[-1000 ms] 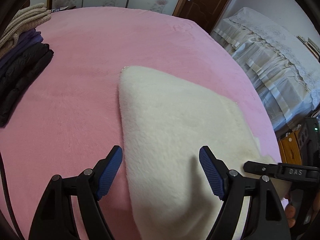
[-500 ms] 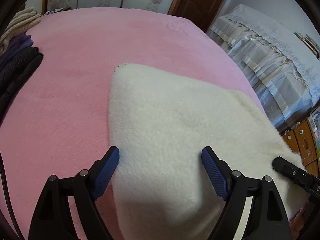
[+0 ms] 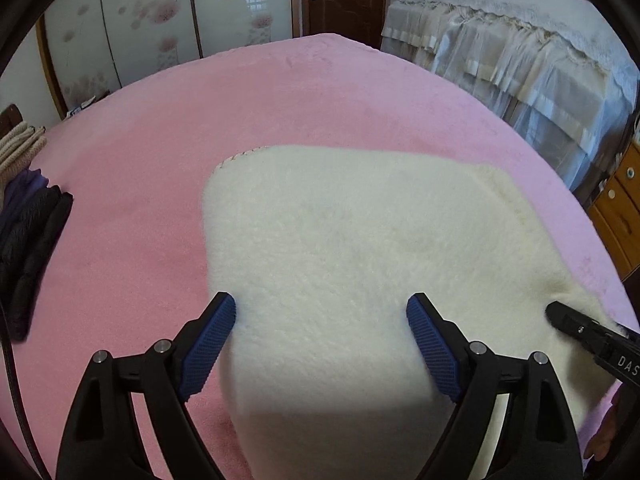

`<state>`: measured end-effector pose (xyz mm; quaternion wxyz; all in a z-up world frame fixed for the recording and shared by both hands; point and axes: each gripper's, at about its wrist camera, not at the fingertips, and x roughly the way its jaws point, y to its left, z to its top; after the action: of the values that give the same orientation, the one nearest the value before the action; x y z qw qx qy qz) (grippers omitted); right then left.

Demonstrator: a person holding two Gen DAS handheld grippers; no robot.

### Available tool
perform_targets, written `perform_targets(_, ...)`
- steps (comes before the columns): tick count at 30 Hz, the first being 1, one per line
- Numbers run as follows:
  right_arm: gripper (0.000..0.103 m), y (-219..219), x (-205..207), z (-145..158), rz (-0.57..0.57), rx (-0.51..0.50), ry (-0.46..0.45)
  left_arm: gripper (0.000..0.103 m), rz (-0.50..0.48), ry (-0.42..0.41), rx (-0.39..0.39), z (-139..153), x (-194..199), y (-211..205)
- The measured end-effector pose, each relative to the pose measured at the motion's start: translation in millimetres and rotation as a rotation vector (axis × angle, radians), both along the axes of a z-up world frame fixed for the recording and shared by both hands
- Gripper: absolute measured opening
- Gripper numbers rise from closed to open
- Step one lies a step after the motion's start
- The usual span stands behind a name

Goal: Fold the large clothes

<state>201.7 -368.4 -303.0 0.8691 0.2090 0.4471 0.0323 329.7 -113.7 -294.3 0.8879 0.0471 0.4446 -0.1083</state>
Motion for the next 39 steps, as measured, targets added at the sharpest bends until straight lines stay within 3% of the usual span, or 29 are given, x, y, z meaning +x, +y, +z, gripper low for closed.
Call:
perform_targets(3, 0.027, -1, -4, -2, 0.003, -0.010, -0.007, 0.091, 0.008, 0.008, -0.005, -2, -1, 1)
perform_targets(5, 0.039, -1, -4, 3, -0.005, -0.043, 0.016, 0.091, 0.012, 0.013, -0.017, 0, -1, 3)
perform_targets(6, 0.051, -1, -4, 8, -0.011, -0.069, 0.041, 0.091, 0.018, 0.025, -0.036, 1, -1, 5)
perform_targets(7, 0.053, -2, -4, 12, -0.014, -0.071, 0.054, 0.091, 0.024, 0.036, -0.052, 3, -1, 8)
perform_targets(12, 0.053, -7, -18, 44, -0.078, -0.102, 0.058, 0.091, 0.068, 0.049, -0.118, 15, -17, 27)
perform_targets(17, 0.053, 19, -40, 84, -0.032, -0.155, -0.077, 0.091, 0.118, 0.002, -0.152, 38, -58, 44)
perform_targets(18, 0.049, 28, -42, 86, -0.004, -0.154, -0.086, 0.091, 0.117, 0.008, -0.156, 40, -65, 44)
perform_targets(20, 0.029, 46, -40, 81, 0.061, -0.171, -0.052, 0.090, 0.101, 0.017, -0.166, 41, -78, 41)
perform_targets(21, 0.012, 53, -38, 75, 0.089, -0.195, -0.020, 0.090, 0.091, 0.022, -0.160, 40, -81, 37)
perform_targets(22, 0.005, 59, -37, 68, 0.103, -0.224, 0.005, 0.090, 0.080, 0.027, -0.149, 37, -84, 34)
perform_targets(25, 0.004, 58, -44, 53, 0.069, -0.280, 0.047, 0.090, 0.070, 0.061, -0.091, 22, -89, 30)
perform_targets(31, 0.000, 23, -59, 28, -0.067, -0.244, 0.106, 0.091, 0.062, 0.074, -0.126, 0, -93, 40)
perform_targets(35, 0.000, 11, -60, 10, -0.103, -0.168, 0.143, 0.092, 0.085, 0.129, -0.178, -20, -92, 44)
perform_targets(39, 0.000, 15, -60, 4, -0.100, -0.190, 0.134, 0.094, 0.098, 0.133, -0.214, -32, -91, 50)
